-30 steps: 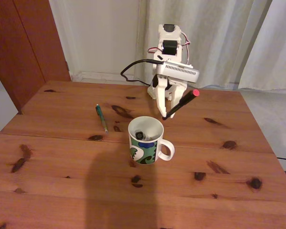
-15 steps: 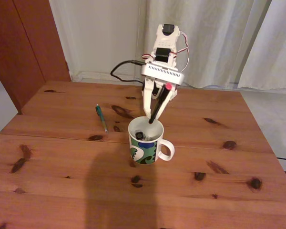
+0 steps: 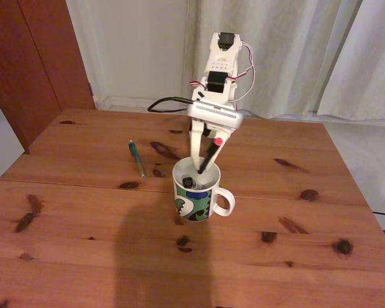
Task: Clean up the desk and place the pens and markers into the cup
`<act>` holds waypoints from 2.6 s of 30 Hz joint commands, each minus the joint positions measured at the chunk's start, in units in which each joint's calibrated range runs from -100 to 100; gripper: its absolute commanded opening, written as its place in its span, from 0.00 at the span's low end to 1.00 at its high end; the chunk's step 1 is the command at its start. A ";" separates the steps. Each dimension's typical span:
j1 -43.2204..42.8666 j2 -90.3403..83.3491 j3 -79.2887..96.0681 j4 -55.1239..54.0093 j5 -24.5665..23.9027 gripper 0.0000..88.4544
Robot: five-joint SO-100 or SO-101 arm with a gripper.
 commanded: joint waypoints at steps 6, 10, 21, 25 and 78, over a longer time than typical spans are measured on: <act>0.29 1.14 -1.18 -1.34 -0.19 0.01; 0.29 1.14 -1.18 -1.34 -0.08 0.01; 0.29 0.73 -0.82 -1.34 0.13 0.19; 0.94 0.64 -0.91 -1.26 0.13 0.16; 15.97 -12.51 -1.18 15.86 0.23 0.01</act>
